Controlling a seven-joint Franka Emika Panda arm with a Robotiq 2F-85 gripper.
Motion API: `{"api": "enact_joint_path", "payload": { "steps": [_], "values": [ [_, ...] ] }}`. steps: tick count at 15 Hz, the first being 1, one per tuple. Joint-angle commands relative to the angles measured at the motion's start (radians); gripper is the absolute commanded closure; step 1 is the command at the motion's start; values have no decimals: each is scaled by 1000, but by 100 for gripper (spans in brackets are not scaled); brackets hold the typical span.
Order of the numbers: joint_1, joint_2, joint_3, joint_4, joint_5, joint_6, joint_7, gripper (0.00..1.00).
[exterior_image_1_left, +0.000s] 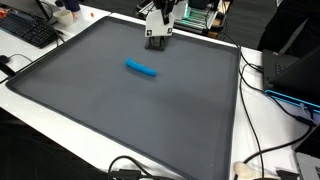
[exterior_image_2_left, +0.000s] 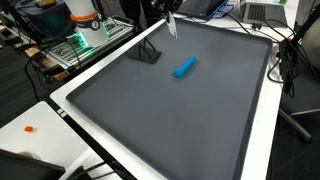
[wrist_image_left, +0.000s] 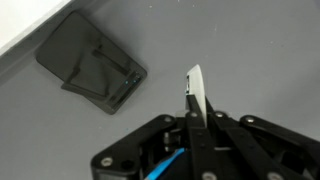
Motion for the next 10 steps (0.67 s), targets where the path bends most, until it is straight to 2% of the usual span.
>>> {"api": "enact_joint_path", "payload": {
  "steps": [1,8,9,10],
  "values": [
    [13,127,5,140,-103,-77,-62,99],
    [54,306,-4,336,-240,-179,-184,99],
    [53,254,-8,276,-200,-133,-156,96],
    [56,275,-9,298,-209,-144,-165,96]
  ]
}}
